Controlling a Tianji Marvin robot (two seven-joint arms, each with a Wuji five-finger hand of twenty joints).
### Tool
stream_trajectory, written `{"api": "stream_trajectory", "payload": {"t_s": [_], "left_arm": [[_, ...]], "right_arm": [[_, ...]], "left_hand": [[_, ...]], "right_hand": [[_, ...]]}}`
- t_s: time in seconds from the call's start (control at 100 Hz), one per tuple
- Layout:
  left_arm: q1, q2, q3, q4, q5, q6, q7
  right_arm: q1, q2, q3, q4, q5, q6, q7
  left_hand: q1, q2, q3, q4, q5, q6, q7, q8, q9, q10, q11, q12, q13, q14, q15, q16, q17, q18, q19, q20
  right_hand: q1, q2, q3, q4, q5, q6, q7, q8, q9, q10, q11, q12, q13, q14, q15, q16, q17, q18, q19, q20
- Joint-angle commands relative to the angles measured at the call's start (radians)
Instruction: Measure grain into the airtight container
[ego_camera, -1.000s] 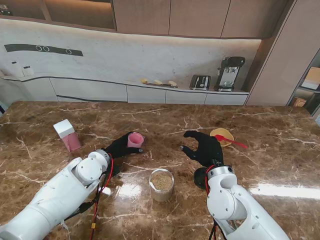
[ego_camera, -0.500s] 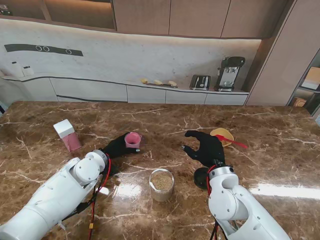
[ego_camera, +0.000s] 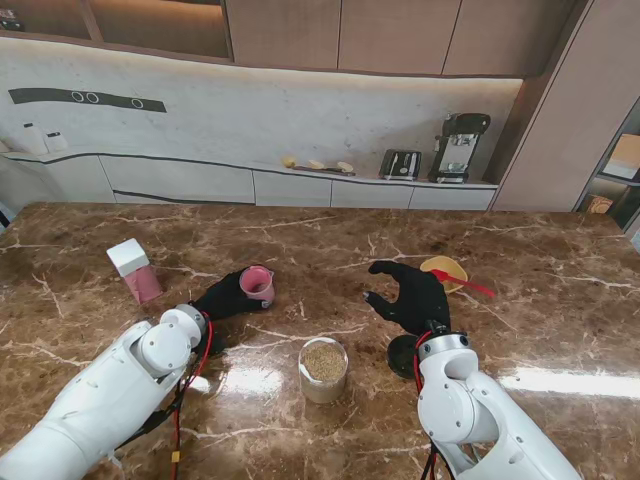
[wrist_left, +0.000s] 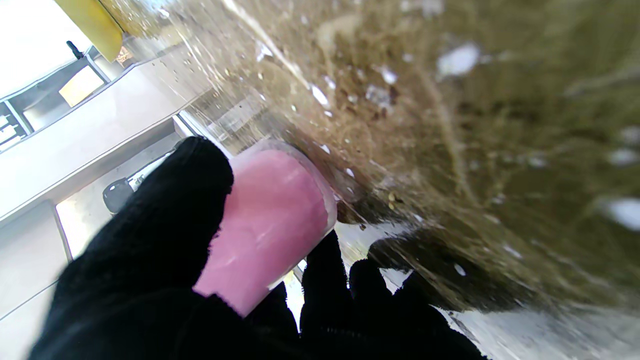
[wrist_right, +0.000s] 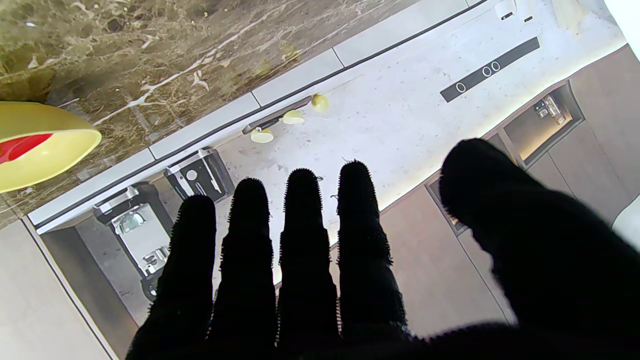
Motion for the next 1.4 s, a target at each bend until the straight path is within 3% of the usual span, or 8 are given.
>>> {"api": "stream_trajectory", "payload": {"t_s": [0.0, 0.18, 0.34, 0.52, 0.79, 1.01, 1.2, 1.39], "left_arm": [[0.014, 0.013, -0.003, 0.015, 0.008, 0.0, 0.003], [0.015, 0.014, -0.009, 0.018, 0.012, -0.012, 0.007], [0.011, 0.01, -0.01, 0.031, 0.001, -0.028, 0.01], [0.004, 0.009, -0.005, 0.045, -0.001, -0.041, 0.009], [0.007, 0.016, -0.023, 0.034, 0.023, -0.04, 0.015], [0.026, 0.03, -0.055, -0.004, 0.056, -0.02, 0.01], [0.051, 0.04, -0.1, -0.029, 0.09, -0.037, 0.025], [0.113, 0.058, -0.188, -0.123, 0.139, -0.089, 0.037]], "right_arm": [[-0.009, 0.0, 0.0, -0.002, 0.001, 0.001, 0.015], [-0.011, 0.0, 0.0, -0.004, -0.001, -0.001, 0.016], [-0.014, 0.001, 0.001, -0.008, -0.003, 0.001, 0.018], [-0.019, 0.002, 0.003, -0.014, 0.0, 0.005, 0.027], [-0.023, 0.002, 0.01, -0.018, 0.001, -0.001, 0.024], [-0.029, 0.003, 0.017, -0.02, -0.003, -0.008, 0.021], [-0.041, 0.005, 0.026, -0.028, -0.013, -0.011, 0.022], [-0.052, 0.007, 0.045, -0.038, -0.021, -0.016, 0.024]], "left_hand": [[-0.034, -0.012, 0.068, 0.036, 0.014, -0.004, -0.065, -0.04, -0.03, 0.003, 0.012, 0.012, -0.031, 0.055, 0.002, 0.011, 0.006, 0.22, 0.004, 0.032], [-0.04, -0.026, 0.063, 0.035, 0.008, -0.005, -0.158, -0.101, -0.033, 0.006, 0.011, 0.013, -0.022, 0.067, 0.004, 0.011, 0.005, 0.231, 0.004, 0.036], [-0.043, -0.041, 0.062, 0.035, 0.014, -0.041, -0.182, -0.112, -0.013, 0.018, 0.017, 0.017, 0.001, 0.091, 0.01, 0.011, 0.002, 0.248, 0.007, 0.042], [-0.045, -0.041, 0.055, 0.032, 0.024, -0.047, -0.207, -0.143, 0.003, 0.025, 0.016, 0.02, 0.01, 0.098, 0.01, 0.01, 0.0, 0.254, 0.01, 0.052], [-0.07, -0.065, 0.041, 0.038, 0.028, -0.032, -0.269, -0.364, -0.038, 0.036, 0.0, 0.009, 0.001, 0.124, 0.009, 0.011, -0.005, 0.272, 0.021, 0.081], [-0.081, -0.084, -0.017, 0.038, 0.03, 0.012, -0.268, -0.5, -0.166, 0.03, -0.063, -0.043, -0.051, 0.136, -0.013, -0.003, -0.005, 0.29, 0.005, 0.067], [-0.093, -0.115, -0.067, 0.031, 0.028, 0.043, -0.251, -0.476, -0.194, 0.021, -0.14, -0.064, -0.051, 0.13, -0.034, -0.041, -0.005, 0.289, 0.02, 0.083], [-0.1, -0.13, -0.118, 0.032, 0.041, 0.101, -0.186, -0.378, -0.182, 0.03, -0.116, -0.051, -0.032, 0.12, -0.014, -0.031, -0.014, 0.247, 0.092, 0.205]], "right_hand": [[-0.035, 0.004, 0.004, 0.04, -0.021, -0.02, -0.019, 0.0, -0.003, -0.006, -0.004, -0.009, -0.03, -0.017, -0.021, -0.015, -0.016, -0.023, -0.02, -0.018], [-0.035, 0.005, 0.004, 0.04, -0.021, -0.021, -0.02, 0.0, -0.001, -0.005, -0.003, -0.008, -0.028, -0.018, -0.02, -0.015, -0.015, -0.022, -0.021, -0.017], [-0.034, 0.006, 0.005, 0.04, -0.018, -0.021, -0.019, 0.0, 0.003, -0.004, -0.001, -0.006, -0.028, -0.018, -0.019, -0.014, -0.015, -0.022, -0.021, -0.016], [-0.034, 0.007, 0.006, 0.04, -0.018, -0.021, -0.02, 0.0, 0.005, -0.004, -0.002, -0.006, -0.028, -0.017, -0.02, -0.014, -0.015, -0.023, -0.022, -0.015], [-0.036, 0.006, 0.003, 0.04, -0.02, -0.02, -0.021, 0.0, 0.004, -0.005, -0.004, -0.005, -0.029, -0.018, -0.021, -0.014, -0.016, -0.025, -0.024, -0.014], [-0.042, 0.005, -0.007, 0.038, -0.022, -0.018, -0.022, 0.0, -0.014, -0.006, -0.019, -0.013, -0.032, -0.022, -0.027, -0.018, -0.019, -0.032, -0.033, -0.019], [-0.046, 0.007, -0.022, 0.038, -0.028, -0.014, -0.027, -0.002, -0.025, -0.004, -0.03, -0.024, -0.029, -0.024, -0.033, -0.024, -0.017, -0.036, -0.041, -0.026], [-0.047, 0.007, -0.032, 0.04, -0.03, -0.011, -0.03, -0.003, -0.037, -0.003, -0.038, -0.036, -0.026, -0.031, -0.041, -0.032, -0.015, -0.042, -0.047, -0.033]]}}
